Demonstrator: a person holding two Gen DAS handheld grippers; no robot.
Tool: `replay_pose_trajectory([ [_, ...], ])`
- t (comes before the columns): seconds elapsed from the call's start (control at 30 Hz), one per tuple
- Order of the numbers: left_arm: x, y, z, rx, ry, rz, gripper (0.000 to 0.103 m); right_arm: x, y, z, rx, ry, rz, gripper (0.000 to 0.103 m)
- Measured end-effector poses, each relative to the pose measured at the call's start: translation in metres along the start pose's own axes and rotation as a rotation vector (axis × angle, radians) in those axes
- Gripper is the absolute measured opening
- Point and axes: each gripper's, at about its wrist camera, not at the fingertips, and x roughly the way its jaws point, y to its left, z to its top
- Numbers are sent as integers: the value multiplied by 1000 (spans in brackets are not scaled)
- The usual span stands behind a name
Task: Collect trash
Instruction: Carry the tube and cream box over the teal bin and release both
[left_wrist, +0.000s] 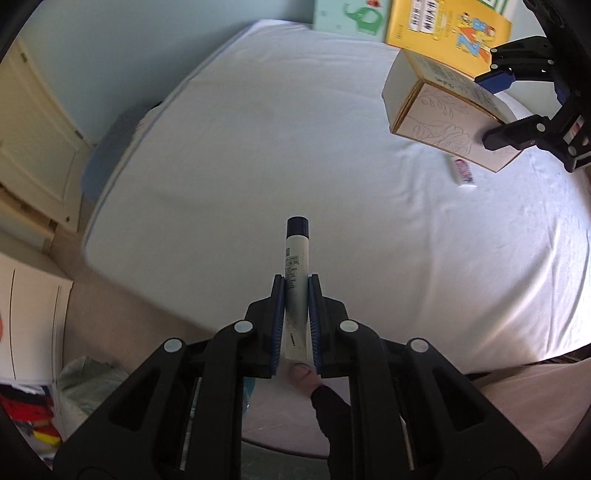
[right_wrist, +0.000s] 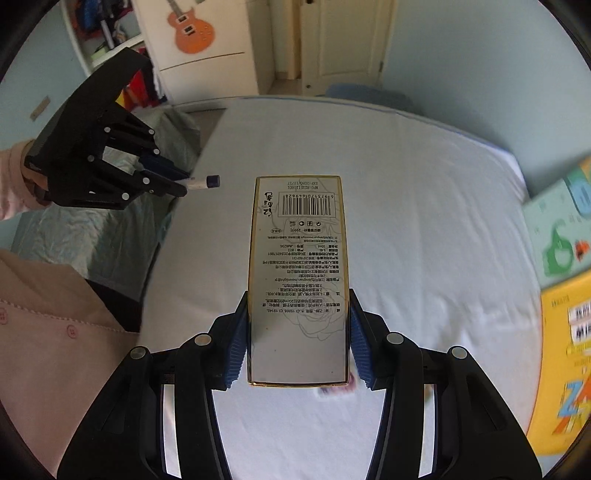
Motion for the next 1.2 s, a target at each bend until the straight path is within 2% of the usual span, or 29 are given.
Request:
replay_pose_trajectory([
  [0.3, -22, 96, -77, -197, 0, 71, 11, 53, 70, 103, -144, -18, 126, 49],
  [0.53, -39, 154, -144, -360, 2, 104, 11, 91, 127, 167, -255, -17, 243, 49],
  [0.7, -50, 190, -189, -502, 0, 129, 11, 111, 169, 200, -332, 6, 304, 49],
  [1.07, -60, 231, -257, -668, 42, 193, 13, 149, 246, 250, -414, 29, 437, 49],
  [1.1, -59, 231, -260, -677, 46, 198, 18, 153, 254, 253, -422, 34, 451, 50],
  [1.17, -60, 235, -271, -705, 61, 228, 53, 166, 272, 260, -446, 53, 475, 57],
  [1.2, -61, 237, -276, -725, 67, 254, 79, 173, 279, 264, -455, 67, 468, 81],
])
